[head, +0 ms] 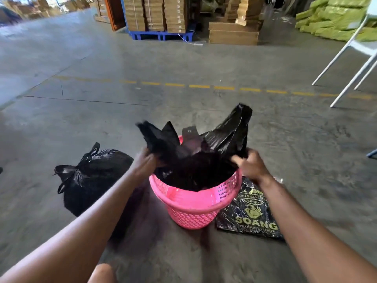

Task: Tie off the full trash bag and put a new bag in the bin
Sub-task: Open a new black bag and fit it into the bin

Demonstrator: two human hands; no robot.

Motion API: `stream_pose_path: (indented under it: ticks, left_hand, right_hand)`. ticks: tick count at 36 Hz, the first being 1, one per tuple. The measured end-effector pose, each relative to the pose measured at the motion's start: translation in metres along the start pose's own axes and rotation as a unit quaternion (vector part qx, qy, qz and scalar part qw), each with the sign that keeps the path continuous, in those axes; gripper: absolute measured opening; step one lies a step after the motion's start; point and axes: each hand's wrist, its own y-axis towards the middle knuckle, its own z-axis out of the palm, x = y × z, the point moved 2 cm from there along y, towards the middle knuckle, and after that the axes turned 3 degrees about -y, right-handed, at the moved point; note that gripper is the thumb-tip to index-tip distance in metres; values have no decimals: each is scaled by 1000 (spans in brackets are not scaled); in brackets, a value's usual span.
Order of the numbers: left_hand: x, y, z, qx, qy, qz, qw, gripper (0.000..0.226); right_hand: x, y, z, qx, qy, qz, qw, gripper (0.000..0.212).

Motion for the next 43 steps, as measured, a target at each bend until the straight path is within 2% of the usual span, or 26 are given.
stream_pose_path:
  ticks: [3,6,9,10,12,15,16,18,21,23,25,27,29,32,34,37,39,40,41,43]
  left_hand:
    - [18,-13,-3,20,104,54,993,36]
    - [22,-21,0,33,167,54,984,31]
    - [20,-21,2,93,347,49,932,25]
    - [18,-21,5,117,370,32,921,25]
    - [12,-21,15,154,329,-5,932,34]
    - [3,-23,30,185,162,-92,965,32]
    - [3,-21,32,193,154,-96,964,29]
    - [2,-17,35,206,169,-72,961,24]
    - [1,-9,25,156,255,24,954,30]
    - [3,-3,10,82,302,55,948,30]
    - [4,0,-8,-1,332,60,941,26]
    - [8,-1,-29,-53,342,42,937,8]
    - [17,-5,-51,-85,323,3,943,14]
    - [35,-17,-75,-88,235,-74,965,17]
    - [47,-29,-83,-44,180,-109,977,4]
    - [64,-50,-97,18,130,-112,985,25]
    - [74,-60,-109,98,106,-101,984,40]
    - [76,-63,-115,129,122,-114,978,47]
    - [77,-63,-119,140,134,-122,973,49]
    - [72,-58,-123,74,117,-121,983,43]
  right_hand:
    - [-15,-18,14,80,-97,14,992,30]
    - [-22,-28,19,140,-135,15,981,35]
    - [-20,-23,17,147,-135,7,980,15]
    - [-15,-22,16,146,-128,2,981,13]
    - [-5,-20,12,145,-107,-16,984,23]
    - [3,-15,2,124,-9,-10,992,51]
    - [5,-14,0,114,8,-3,993,53]
    - [5,-10,-3,92,-16,-4,996,42]
    - [1,-7,-5,77,-135,-49,987,11]
    - [-7,-4,-7,44,-163,-55,984,15]
    - [-13,-5,-11,-16,-166,-49,985,10]
    - [-20,-8,-15,-63,-154,-34,986,11]
    - [-30,-10,-20,-75,-145,0,987,9]
    - [-52,-12,-27,-8,-115,43,992,22]
    - [-65,-16,-30,66,-108,49,991,23]
    - [-81,-26,-37,155,-79,70,982,18]
    - [-86,-33,-43,223,-40,99,969,17]
    - [-86,-37,-47,262,-36,113,958,26]
    - [-84,-39,-52,296,-35,124,946,42]
    - [-75,-40,-64,310,-28,126,942,74]
